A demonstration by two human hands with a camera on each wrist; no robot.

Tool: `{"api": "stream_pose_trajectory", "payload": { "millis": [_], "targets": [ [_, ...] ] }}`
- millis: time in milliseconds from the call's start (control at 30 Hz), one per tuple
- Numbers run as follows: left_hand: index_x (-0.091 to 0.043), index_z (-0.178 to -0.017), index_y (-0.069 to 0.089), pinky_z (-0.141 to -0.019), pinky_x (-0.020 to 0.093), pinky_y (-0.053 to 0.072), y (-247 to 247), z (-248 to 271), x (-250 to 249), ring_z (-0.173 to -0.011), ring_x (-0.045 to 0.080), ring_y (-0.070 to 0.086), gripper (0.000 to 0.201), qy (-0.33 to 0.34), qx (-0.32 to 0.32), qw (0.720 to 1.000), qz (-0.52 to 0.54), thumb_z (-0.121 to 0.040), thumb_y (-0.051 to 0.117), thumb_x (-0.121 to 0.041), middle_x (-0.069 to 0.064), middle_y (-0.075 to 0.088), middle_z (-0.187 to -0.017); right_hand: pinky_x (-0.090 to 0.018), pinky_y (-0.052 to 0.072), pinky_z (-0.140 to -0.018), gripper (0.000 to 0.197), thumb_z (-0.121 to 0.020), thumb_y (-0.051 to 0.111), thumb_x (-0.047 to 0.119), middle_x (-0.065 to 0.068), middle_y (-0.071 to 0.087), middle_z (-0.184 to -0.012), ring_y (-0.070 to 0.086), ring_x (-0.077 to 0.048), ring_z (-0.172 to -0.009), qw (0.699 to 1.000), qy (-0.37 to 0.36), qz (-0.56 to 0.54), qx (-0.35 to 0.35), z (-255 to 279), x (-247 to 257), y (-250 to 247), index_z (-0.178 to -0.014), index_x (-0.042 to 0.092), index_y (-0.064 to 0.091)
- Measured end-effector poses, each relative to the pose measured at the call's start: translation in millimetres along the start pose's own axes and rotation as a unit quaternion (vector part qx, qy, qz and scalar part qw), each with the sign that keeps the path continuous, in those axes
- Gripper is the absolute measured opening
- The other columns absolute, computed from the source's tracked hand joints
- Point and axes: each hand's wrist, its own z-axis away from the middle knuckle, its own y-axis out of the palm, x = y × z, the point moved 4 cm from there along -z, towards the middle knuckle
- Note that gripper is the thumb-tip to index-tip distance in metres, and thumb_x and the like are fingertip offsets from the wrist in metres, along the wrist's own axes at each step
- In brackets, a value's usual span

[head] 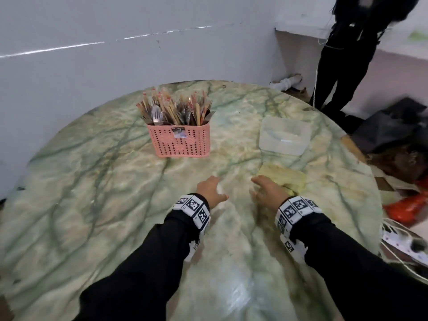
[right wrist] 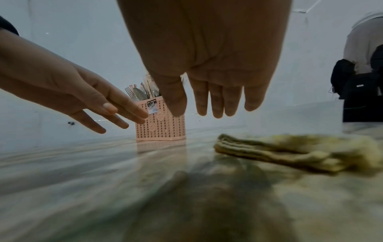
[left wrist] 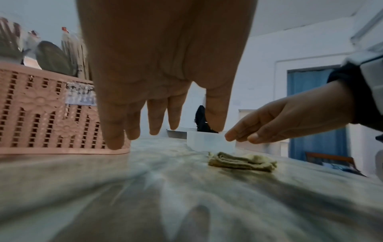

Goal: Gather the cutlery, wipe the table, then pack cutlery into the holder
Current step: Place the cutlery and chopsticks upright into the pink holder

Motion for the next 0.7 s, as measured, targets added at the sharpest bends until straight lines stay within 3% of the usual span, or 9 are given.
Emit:
{"api": "stream_pose_trajectory", "payload": {
  "millis": [100, 267, 700],
  "targets": [
    [-0.01, -0.146, 0.024, -0.112, 0.029, 0.021, 24, 8, -25, -0.14, 0.024, 0.026, 0.067, -0.025, -0.01, 1.0, 0.015, -0.09, 0.058, -0.026, 0.009, 0.024, -0.153, -0.027, 0.024, -0.111, 0.049, -0.093, 0.051, 0.013, -0.012, 0.033, -0.148, 0.033, -0.023, -0.137, 0.999, -0.018, 0.019, 0.021, 3, -28, -20, -0.14, 0.009, 0.038],
    [-0.011, -0.146, 0.024, -0.113, 0.03, 0.024, 54, 23, -49, -0.138, 0.024, 0.029, 0.069, -0.066, -0.003, 0.997, 0.028, -0.089, 0.059, -0.026, 0.009, 0.025, -0.153, -0.026, 0.02, -0.113, 0.052, -0.093, 0.051, 0.017, -0.01, 0.027, -0.152, 0.029, -0.023, -0.14, 0.998, -0.021, 0.035, 0.057, 2, -60, -34, -0.142, 0.01, 0.034],
    [-0.011, -0.147, 0.021, -0.113, 0.032, 0.02, 69, 19, -61, -0.141, 0.027, 0.022, 0.067, -0.079, 0.001, 0.997, 0.019, -0.091, 0.055, -0.025, 0.01, 0.02, -0.154, -0.026, 0.021, -0.112, 0.051, -0.094, 0.05, 0.013, -0.009, 0.026, -0.152, 0.029, -0.022, -0.139, 0.997, -0.05, 0.009, 0.055, -10, -70, -39, -0.142, 0.011, 0.034]
  ]
}}
